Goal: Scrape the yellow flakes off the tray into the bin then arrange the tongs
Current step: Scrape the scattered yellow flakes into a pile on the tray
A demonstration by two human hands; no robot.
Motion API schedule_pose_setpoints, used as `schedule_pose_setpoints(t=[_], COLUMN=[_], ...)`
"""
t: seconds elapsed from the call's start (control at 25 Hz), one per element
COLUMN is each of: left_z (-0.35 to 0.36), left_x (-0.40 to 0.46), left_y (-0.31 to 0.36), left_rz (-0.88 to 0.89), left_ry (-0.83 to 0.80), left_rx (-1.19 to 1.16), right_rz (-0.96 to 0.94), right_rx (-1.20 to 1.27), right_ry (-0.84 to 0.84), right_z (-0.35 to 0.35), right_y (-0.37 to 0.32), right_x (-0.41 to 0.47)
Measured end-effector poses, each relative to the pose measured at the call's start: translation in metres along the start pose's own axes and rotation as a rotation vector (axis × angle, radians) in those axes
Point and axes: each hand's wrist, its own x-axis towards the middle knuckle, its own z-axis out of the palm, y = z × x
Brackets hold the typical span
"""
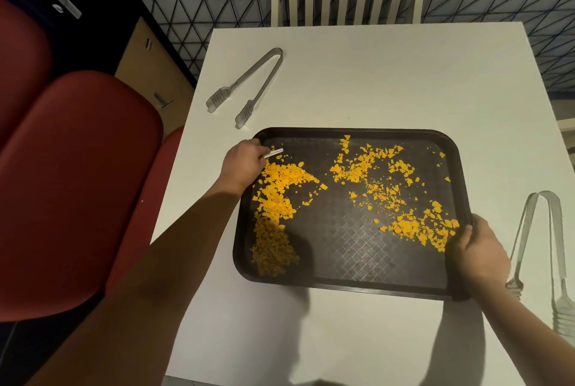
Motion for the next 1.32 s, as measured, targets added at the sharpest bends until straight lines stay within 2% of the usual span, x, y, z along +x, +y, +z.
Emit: schedule_pose_setpoints(t=[0.12, 0.2, 0.36, 0.44, 0.52, 0.56, 0.72, 0.92, 1.04, 1.12, 1.16, 1.24, 1.32], left_z=[-0.003, -0.003, 0.004, 0.006, 0.005, 0.004, 0.005, 0.014, 0.015, 0.012, 0.009, 0.003, 0.0], left_x=[0.009, 0.015, 0.0, -0.01, -0.01, -0.008, 0.0, -0.017, -0.036, -0.042, -0.04, -0.029, -0.015], left_y=[-0.001, 0.004, 0.017, 0.017, 0.016, 0.016, 0.023, 0.017, 0.017, 0.016, 0.014, 0.013, 0.017], left_rz=[-0.065, -0.073, 0.084, 0.065, -0.09, -0.148, -0.111, -0.142, -0.005, 0.104, 0.106, -0.016, -0.152], left_ry=[0.074, 0.037, -0.085, -0.016, 0.137, 0.163, 0.043, 0.022, -0.037, -0.048, -0.012, 0.076, 0.09], left_rx=[0.027, 0.086, 0.014, -0.035, -0.029, 0.018, 0.22, 0.039, 0.009, 0.115, 0.156, 0.172, 0.158], right_rz=[-0.004, -0.006, -0.006, -0.004, -0.001, -0.003, -0.001, 0.008, 0.022, 0.018, 0.016, 0.003, -0.002], right_rx=[-0.011, -0.018, -0.009, -0.008, -0.013, -0.014, -0.012, -0.015, -0.008, -0.015, -0.011, -0.014, -0.022], right_ry=[-0.002, -0.002, -0.012, -0.012, -0.011, -0.011, -0.014, -0.015, -0.019, -0.021, -0.022, -0.018, -0.016], right_z=[0.001, 0.0, 0.0, -0.001, -0.002, -0.002, -0.002, -0.001, -0.001, -0.001, -0.002, -0.001, 0.0], right_y=[0.001, 0.0, 0.0, -0.002, -0.003, -0.003, -0.004, -0.003, -0.002, -0.002, -0.003, -0.003, -0.002], right_x=[0.0, 0.0, 0.001, 0.0, 0.0, 0.0, 0.0, 0.0, 0.001, 0.0, 0.0, 0.0, 0.0])
